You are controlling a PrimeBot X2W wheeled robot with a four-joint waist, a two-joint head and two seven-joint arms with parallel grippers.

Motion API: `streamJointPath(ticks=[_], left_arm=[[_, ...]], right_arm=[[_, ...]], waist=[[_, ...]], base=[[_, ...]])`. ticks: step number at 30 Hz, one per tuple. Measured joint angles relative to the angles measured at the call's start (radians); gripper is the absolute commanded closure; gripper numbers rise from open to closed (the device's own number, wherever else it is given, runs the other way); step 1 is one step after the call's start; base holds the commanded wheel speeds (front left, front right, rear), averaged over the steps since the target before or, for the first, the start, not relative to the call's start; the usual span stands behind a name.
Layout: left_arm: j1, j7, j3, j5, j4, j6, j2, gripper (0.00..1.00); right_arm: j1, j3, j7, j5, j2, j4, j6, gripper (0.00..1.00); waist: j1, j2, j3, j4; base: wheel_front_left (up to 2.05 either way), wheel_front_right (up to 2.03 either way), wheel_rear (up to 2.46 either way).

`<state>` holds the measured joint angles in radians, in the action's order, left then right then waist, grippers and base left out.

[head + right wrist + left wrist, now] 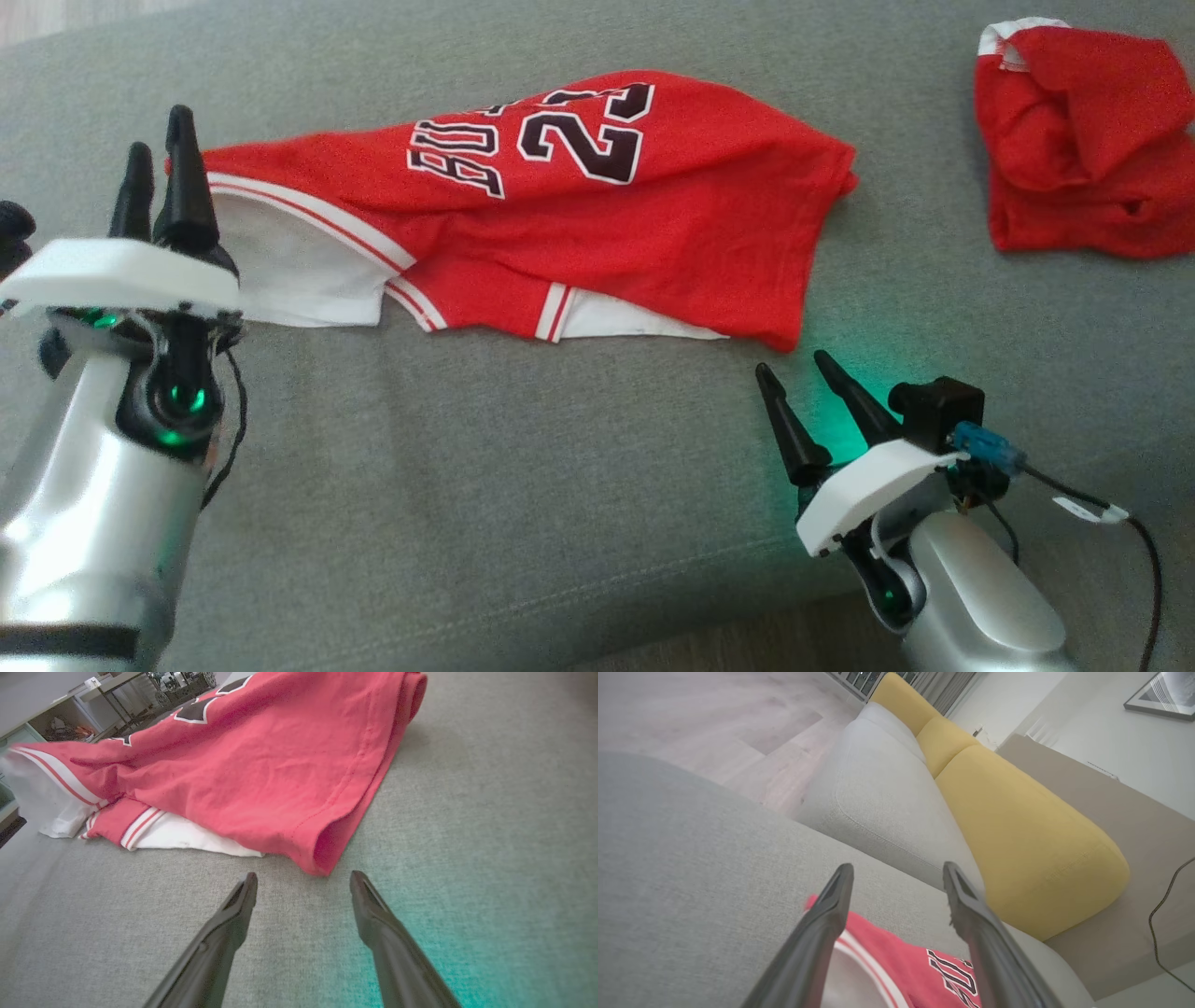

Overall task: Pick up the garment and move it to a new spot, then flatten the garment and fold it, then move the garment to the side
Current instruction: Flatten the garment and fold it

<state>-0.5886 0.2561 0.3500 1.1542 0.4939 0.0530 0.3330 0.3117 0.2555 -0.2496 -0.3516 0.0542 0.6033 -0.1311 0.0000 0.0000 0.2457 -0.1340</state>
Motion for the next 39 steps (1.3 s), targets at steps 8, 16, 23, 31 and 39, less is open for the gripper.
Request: streamJointPath(ticks=[8, 16, 23, 31, 39], left_arm=[[0.258, 0.001, -0.181, -0.41, -0.248, 0.025, -0.138, 0.0], [0.42, 0.0, -0.211, -0.613, -0.266, -0.02, -0.258, 0.0], [0.372, 0.0, -0.243, -0.865, -0.208, -0.016, -0.218, 0.0], [0.294, 0.0, -0.224, -1.075, -0.083, 0.024, -0.138, 0.0], [0.293, 0.0, -0.134, -1.193, -0.021, -0.009, -0.056, 0.0]], right_arm=[[0.033, -0.03, 0.0, 0.012, 0.001, 0.043, 0.0, 0.0], [0.048, -0.058, -0.002, 0.09, 0.001, 0.049, 0.0, 1.0], [0.047, -0.157, -0.002, 0.156, 0.001, -0.002, 0.0, 1.0], [0.046, -0.283, -0.002, 0.219, -0.001, -0.058, 0.0, 1.0], [0.046, -0.306, -0.002, 0.229, -0.001, -0.095, 0.0, 1.0]], waist=[[0.0, 0.0, 0.017, 0.04], [0.0, 0.0, 0.029, 0.082], [0.0, 0.0, 0.048, 0.071], [0.0, 0.0, 0.088, 0.042], [0.0, 0.0, 0.116, 0.032]], base=[[0.0, 0.0, 0.0], [0.0, 0.0, 0.0], [0.0, 0.0, 0.0], [0.0, 0.0, 0.0], [0.0, 0.0, 0.0]])
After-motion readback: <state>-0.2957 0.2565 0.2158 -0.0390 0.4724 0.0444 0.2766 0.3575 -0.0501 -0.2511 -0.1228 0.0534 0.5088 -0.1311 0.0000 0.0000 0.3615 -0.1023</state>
